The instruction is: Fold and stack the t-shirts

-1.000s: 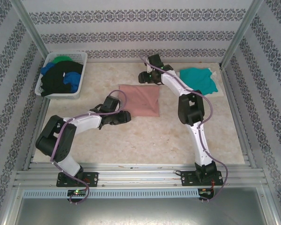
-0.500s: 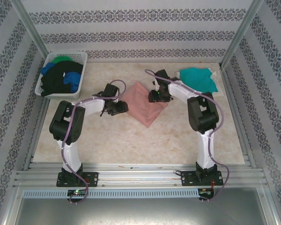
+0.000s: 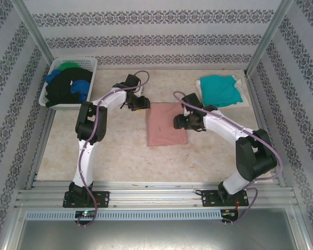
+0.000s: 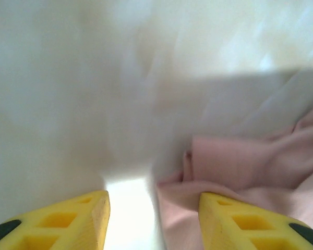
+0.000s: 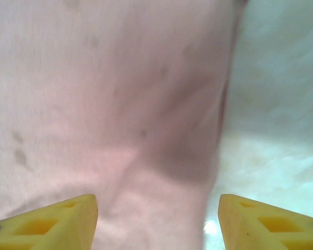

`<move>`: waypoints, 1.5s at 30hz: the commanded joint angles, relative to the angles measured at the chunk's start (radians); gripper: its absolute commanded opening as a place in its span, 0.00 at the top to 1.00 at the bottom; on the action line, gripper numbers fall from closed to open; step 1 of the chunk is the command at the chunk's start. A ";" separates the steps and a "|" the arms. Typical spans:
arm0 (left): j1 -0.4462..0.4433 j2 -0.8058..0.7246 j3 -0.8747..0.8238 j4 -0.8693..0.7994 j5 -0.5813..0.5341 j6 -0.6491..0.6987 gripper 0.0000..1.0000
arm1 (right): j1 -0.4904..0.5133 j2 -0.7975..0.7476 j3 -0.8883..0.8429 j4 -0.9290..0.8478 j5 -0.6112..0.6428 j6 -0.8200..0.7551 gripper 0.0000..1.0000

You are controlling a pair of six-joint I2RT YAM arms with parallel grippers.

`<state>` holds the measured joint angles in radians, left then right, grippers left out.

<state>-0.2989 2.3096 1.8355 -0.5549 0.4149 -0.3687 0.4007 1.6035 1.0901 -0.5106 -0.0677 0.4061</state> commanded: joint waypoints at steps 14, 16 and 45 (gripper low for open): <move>-0.049 -0.400 -0.635 0.446 0.029 -0.142 0.50 | -0.113 0.345 0.147 0.161 -0.186 0.056 0.40; -0.055 -0.398 -0.654 0.467 0.038 -0.158 0.50 | -0.094 0.362 0.150 0.169 -0.204 0.069 0.41; 0.054 -0.521 -0.759 0.484 0.124 -0.139 0.52 | -0.066 0.190 0.255 0.023 -0.006 -0.053 1.00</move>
<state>-0.2684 1.8397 1.0935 -0.0696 0.5205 -0.5354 0.3420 1.8565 1.2896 -0.4381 -0.1375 0.4236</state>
